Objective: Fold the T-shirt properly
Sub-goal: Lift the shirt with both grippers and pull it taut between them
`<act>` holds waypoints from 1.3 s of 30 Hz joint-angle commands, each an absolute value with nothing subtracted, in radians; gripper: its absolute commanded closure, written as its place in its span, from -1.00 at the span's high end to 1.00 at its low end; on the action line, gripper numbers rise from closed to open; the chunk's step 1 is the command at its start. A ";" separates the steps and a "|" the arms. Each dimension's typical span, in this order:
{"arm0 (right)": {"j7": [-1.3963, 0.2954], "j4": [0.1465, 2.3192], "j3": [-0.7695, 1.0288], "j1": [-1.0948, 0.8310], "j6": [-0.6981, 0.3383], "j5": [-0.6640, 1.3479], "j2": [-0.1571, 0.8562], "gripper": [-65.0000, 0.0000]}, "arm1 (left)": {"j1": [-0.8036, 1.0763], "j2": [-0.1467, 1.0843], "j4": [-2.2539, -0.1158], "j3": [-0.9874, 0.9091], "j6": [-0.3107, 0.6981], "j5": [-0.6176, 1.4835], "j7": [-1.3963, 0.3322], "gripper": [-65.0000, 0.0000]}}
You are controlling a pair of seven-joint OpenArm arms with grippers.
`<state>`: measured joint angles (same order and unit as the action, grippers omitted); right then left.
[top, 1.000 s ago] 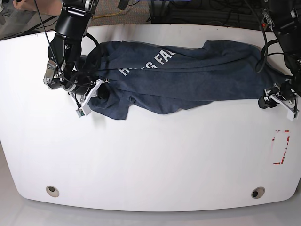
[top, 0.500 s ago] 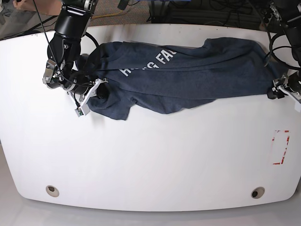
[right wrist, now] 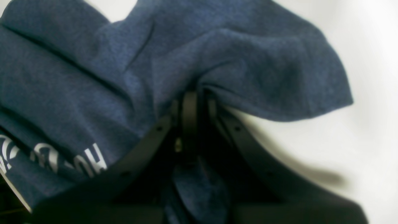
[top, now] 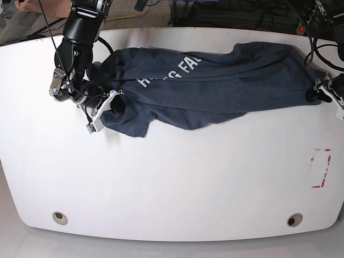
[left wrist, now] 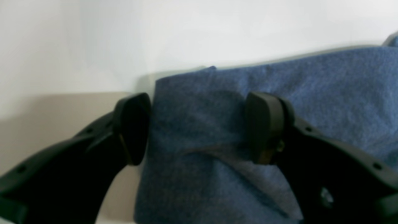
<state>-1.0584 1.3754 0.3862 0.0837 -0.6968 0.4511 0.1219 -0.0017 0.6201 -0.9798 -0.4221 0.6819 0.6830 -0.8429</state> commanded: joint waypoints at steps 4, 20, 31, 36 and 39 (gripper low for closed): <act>-1.059 1.392 0.387 0.099 -0.698 0.458 0.130 -0.92 | 0.016 0.636 -0.986 -0.417 0.679 0.656 -0.883 0.38; -1.063 1.458 0.386 0.122 -0.698 0.453 0.134 -1.00 | -0.050 0.591 -1.033 -0.317 0.624 0.648 -0.878 -0.96; -1.156 1.527 0.383 0.294 -0.698 0.452 0.228 -1.00 | -0.073 0.590 -1.463 -0.321 0.605 0.642 -0.898 -0.95; -1.164 1.524 0.300 0.435 -0.698 0.452 0.302 -1.00 | -0.124 0.588 -1.613 -0.372 0.499 0.642 -0.900 -0.95; -1.168 1.524 0.239 0.530 -0.698 0.452 0.341 -1.00 | -0.171 0.588 -1.672 -0.387 0.458 0.644 -0.900 -0.94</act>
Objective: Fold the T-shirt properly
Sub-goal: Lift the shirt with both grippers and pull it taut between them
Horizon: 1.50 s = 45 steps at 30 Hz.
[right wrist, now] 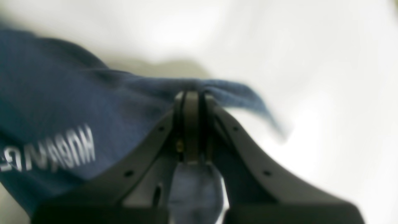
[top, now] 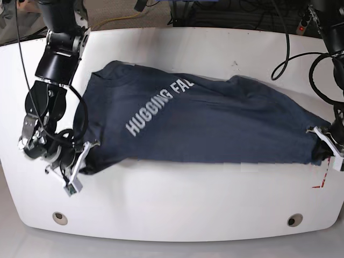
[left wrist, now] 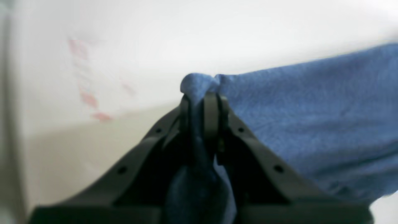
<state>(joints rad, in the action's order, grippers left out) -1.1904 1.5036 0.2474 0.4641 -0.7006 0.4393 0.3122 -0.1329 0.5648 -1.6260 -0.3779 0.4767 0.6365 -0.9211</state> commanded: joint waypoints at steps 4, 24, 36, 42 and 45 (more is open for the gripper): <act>-1.171 1.523 0.173 0.673 -0.698 0.452 0.384 -1.00 | -0.282 0.591 -1.718 -0.403 0.438 0.642 -0.926 -0.94; -1.307 1.432 0.113 1.064 -0.698 0.656 0.547 -1.00 | -0.587 0.661 -1.725 -0.472 0.441 0.645 -1.058 -0.93; -1.303 1.630 0.288 0.542 -0.698 0.725 0.541 -1.00 | -0.205 0.601 -1.876 -0.478 0.444 0.647 -1.058 -0.94; -1.300 1.673 0.417 0.268 -0.698 0.725 0.469 -1.00 | 0.008 0.576 -1.873 -0.478 0.541 0.642 -1.029 -0.94; -1.300 1.675 0.458 0.162 -0.698 0.725 0.429 -1.00 | 0.108 0.570 -1.870 -0.479 0.565 0.639 -0.969 -0.94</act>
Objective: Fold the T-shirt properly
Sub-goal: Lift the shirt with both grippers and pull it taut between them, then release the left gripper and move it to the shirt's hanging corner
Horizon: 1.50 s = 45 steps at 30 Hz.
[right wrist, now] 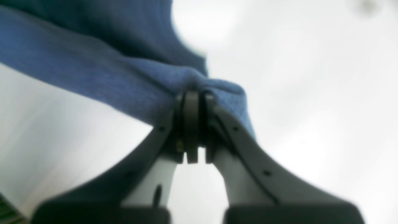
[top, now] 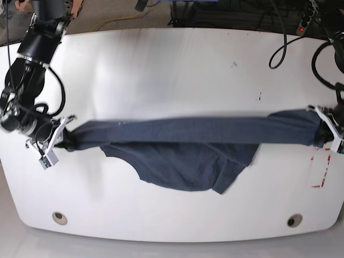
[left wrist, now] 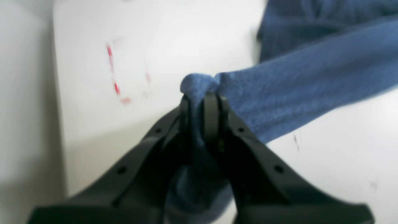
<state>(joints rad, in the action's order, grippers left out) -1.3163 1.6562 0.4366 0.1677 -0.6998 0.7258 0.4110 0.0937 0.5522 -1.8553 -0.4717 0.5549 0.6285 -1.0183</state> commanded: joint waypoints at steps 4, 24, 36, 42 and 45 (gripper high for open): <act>-1.283 1.675 0.487 0.053 -0.698 0.725 0.387 -1.00 | 0.219 0.567 -1.840 -0.470 0.576 0.572 -0.892 -0.93; -1.227 1.675 0.486 -0.163 -0.698 0.805 0.331 -1.00 | 0.265 0.564 -1.623 -0.470 0.698 0.390 -0.865 0.56; -1.224 1.675 0.487 -0.156 -0.698 0.805 0.309 -1.00 | 0.114 0.591 -1.609 -0.472 0.698 0.720 -1.010 0.47; -1.222 1.675 0.489 -0.156 -0.698 0.805 0.308 -1.00 | -0.053 0.473 -1.524 -0.464 0.698 0.654 -1.046 0.48; -1.221 1.675 0.490 -0.156 -0.698 0.802 0.308 -1.00 | -0.143 0.437 -1.438 -0.398 0.698 0.588 -1.046 0.48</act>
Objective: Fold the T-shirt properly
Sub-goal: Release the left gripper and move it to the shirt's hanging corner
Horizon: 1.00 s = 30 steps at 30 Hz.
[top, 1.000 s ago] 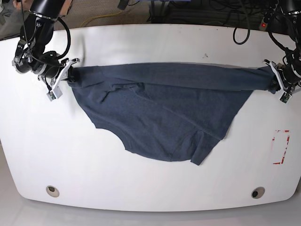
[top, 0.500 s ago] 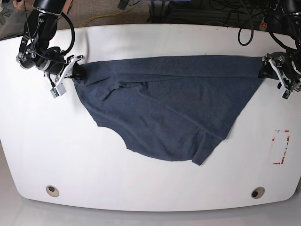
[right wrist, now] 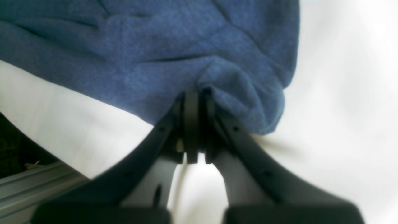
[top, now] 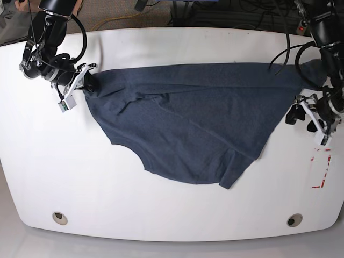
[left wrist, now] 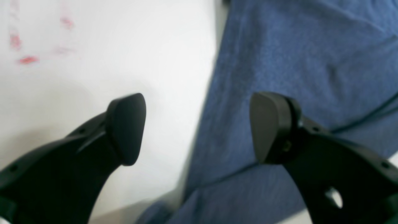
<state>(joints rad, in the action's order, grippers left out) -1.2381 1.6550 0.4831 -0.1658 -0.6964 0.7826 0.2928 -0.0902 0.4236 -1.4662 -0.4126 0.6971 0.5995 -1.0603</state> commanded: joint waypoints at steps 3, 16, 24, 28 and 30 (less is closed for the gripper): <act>-1.221 1.675 0.490 -0.143 -0.698 0.802 0.306 -1.00 | -0.242 0.415 -1.331 -0.332 0.698 0.512 -1.043 0.47; -1.221 1.675 0.492 -0.133 -0.698 0.797 0.283 -1.00 | -0.447 0.297 -0.967 -0.277 0.698 0.371 -0.928 0.47; -1.221 1.673 0.492 -0.133 -0.698 0.797 0.282 -1.00 | -0.470 0.266 -0.892 -0.176 0.698 0.372 -0.854 0.47; -1.202 1.673 0.492 -0.133 -0.698 0.797 0.282 -1.00 | -0.466 0.254 -0.894 -0.174 0.698 0.372 -0.857 0.44; -1.199 1.672 0.492 -0.133 -0.698 0.797 0.282 -1.00 | -0.466 0.239 -0.892 -0.174 0.698 0.372 -0.855 0.25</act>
